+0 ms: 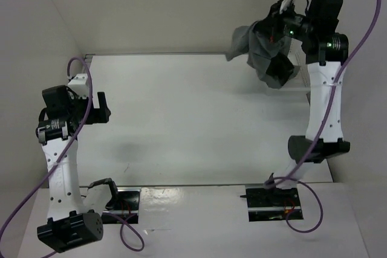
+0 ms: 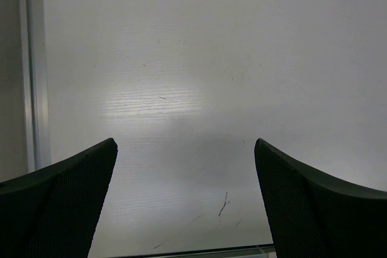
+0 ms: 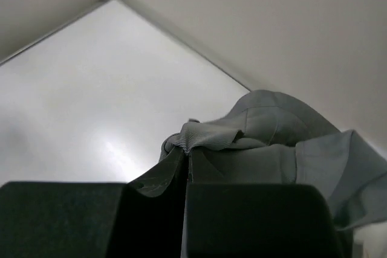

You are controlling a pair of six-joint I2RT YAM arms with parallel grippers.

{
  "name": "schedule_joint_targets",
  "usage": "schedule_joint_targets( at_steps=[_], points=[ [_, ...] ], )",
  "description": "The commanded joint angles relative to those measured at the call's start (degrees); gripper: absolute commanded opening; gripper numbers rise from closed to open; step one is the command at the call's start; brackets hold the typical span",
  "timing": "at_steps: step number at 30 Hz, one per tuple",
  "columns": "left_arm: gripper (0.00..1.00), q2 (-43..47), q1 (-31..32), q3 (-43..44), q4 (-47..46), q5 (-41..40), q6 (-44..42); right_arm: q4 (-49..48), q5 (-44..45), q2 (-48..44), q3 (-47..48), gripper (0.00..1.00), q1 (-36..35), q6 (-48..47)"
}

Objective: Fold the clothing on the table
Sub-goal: Move the skirt to the center of the board

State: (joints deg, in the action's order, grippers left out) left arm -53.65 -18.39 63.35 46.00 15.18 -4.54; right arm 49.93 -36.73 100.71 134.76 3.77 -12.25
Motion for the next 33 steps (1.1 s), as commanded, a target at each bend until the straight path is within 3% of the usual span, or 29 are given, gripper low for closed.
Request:
schedule_joint_targets(
  at_steps=[1, 3, 4, 5, 6, 7, 11, 16, 21, 24, 28, 33],
  points=[
    [1.0, 2.1, -0.9, 0.5, 0.3, 1.6, -0.9, 7.2, -11.3, -5.2, -4.9, 0.0, -6.6, -8.2],
    [1.0, 2.1, -0.9, 0.5, 0.3, 1.6, -1.4, 9.0, -7.5, -8.5, -12.5, 0.03, -11.2, -12.5],
    [1.0, 2.8, -0.9, 0.5, 0.3, 2.1, -1.4, 10.0, -6.1, -9.5, -15.1, 0.16, -12.5, -13.8],
    [1.0, 2.8, -0.9, 0.5, 0.3, 2.1, -1.4, 11.2, -3.5, -11.3, -17.7, 0.68, -13.7, -17.1],
    [1.0, 2.8, -0.9, 0.5, 0.3, 2.7, -1.4, 12.5, -2.2, -12.1, -22.4, 0.87, -15.7, -18.7],
    [1.0, 3.4, -0.9, 0.5, 0.3, 2.7, -1.4, 16.0, -0.8, -12.8, -24.4, 0.98, -16.8, -20.8],
    [1.0, 3.9, -0.9, -0.1, 0.3, 3.3, -2.0, 24.5, 7.7, -13.3, -32.9, 0.98, -21.6, -28.3],
    [1.0, 4.4, -0.9, -0.1, 0.3, 5.0, -2.6, 23.6, 16.4, -12.8, -42.1, 0.98, -29.8, -24.3],
    [1.0, 2.7, 1.4, 0.5, 1.4, 12.6, -6.4, 15.5, 24.8, -14.4, -49.0, 0.98, -30.4, -16.8],
    [1.0, -2.9, 5.1, 1.6, 3.2, 15.9, -7.9, 11.8, 26.2, -19.1, -52.8, 0.98, -27.3, -14.3],
    [1.0, -16.8, 14.1, 4.8, 5.3, 18.7, -8.5, 10.5, 24.8, -27.7, -54.1, 0.98, -16.6, -13.6],
    [0.89, -34.1, 19.1, 10.6, 5.9, 20.1, -5.0, 9.5, 22.9, -36.3, -57.4, 0.98, -6.9, -10.2]
  ],
)
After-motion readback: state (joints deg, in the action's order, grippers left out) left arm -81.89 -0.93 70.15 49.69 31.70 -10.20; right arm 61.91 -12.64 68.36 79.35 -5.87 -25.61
